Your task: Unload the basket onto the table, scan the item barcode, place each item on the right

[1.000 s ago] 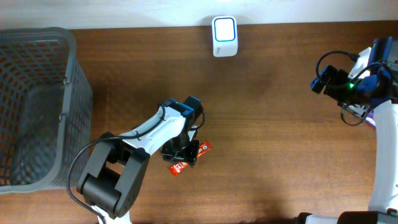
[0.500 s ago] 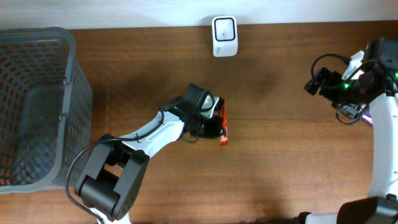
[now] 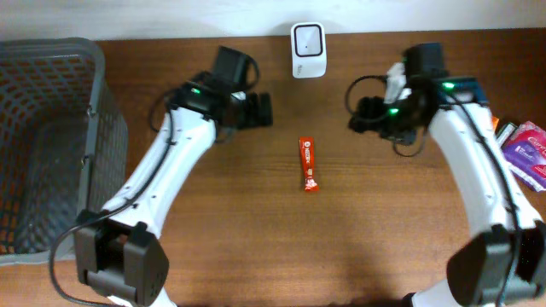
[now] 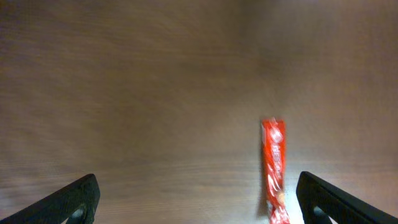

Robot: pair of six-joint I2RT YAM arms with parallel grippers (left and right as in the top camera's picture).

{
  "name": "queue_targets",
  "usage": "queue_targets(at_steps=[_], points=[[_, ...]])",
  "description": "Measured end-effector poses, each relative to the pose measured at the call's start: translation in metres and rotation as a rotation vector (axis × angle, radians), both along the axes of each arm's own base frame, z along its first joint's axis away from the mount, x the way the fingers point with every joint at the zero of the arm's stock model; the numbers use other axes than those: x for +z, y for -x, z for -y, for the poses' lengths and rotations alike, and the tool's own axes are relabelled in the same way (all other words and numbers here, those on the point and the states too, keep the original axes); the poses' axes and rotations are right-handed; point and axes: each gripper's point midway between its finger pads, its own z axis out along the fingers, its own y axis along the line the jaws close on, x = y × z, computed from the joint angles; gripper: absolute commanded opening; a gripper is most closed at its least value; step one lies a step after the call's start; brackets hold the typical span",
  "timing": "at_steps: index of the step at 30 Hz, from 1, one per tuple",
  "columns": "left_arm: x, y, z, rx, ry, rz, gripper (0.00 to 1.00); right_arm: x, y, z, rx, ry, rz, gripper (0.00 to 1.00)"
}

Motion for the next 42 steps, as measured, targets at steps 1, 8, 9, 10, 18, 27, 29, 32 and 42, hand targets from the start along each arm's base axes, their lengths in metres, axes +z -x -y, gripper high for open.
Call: queue_targets(at_steps=[1, 8, 9, 10, 18, 27, 29, 32, 42], points=[[0.006, -0.005, -0.022, 0.055, -0.017, 0.002, 0.99, -0.018, -0.009, -0.025, 0.063, 0.001, -0.001, 0.69], [-0.004, 0.000, -0.098, 0.227, -0.076, -0.088, 0.99, -0.139, 0.016, -0.111, 0.250, 0.152, -0.206, 0.48], [-0.004, 0.000, -0.098, 0.227, -0.076, -0.088, 0.99, -0.140, 0.018, -0.112, 0.258, 0.182, -0.201, 0.47], [-0.005, 0.001, -0.098, 0.225, -0.077, -0.093, 0.99, -0.141, 0.020, -0.112, 0.263, 0.207, -0.200, 0.47], [-0.008, 0.008, -0.099, 0.224, -0.087, -0.124, 0.99, -0.160, 0.027, -0.098, 0.227, 0.332, -0.243, 0.29], [-0.009, 0.011, -0.099, 0.224, -0.090, -0.135, 0.99, -0.142, 0.018, -0.102, 0.204, 0.329, -0.239, 0.04], [-0.009, 0.012, -0.100, 0.224, -0.091, -0.138, 0.99, -0.107, -0.022, -0.119, 0.189, 0.277, -0.101, 0.04], [-0.009, 0.011, -0.099, 0.224, -0.091, -0.137, 0.99, -0.054, -0.119, -0.118, 0.077, 0.153, 0.242, 0.04], [-0.008, 0.011, -0.099, 0.224, -0.090, -0.135, 0.99, 0.002, -0.254, -0.101, -0.292, -0.081, 0.760, 0.04]])
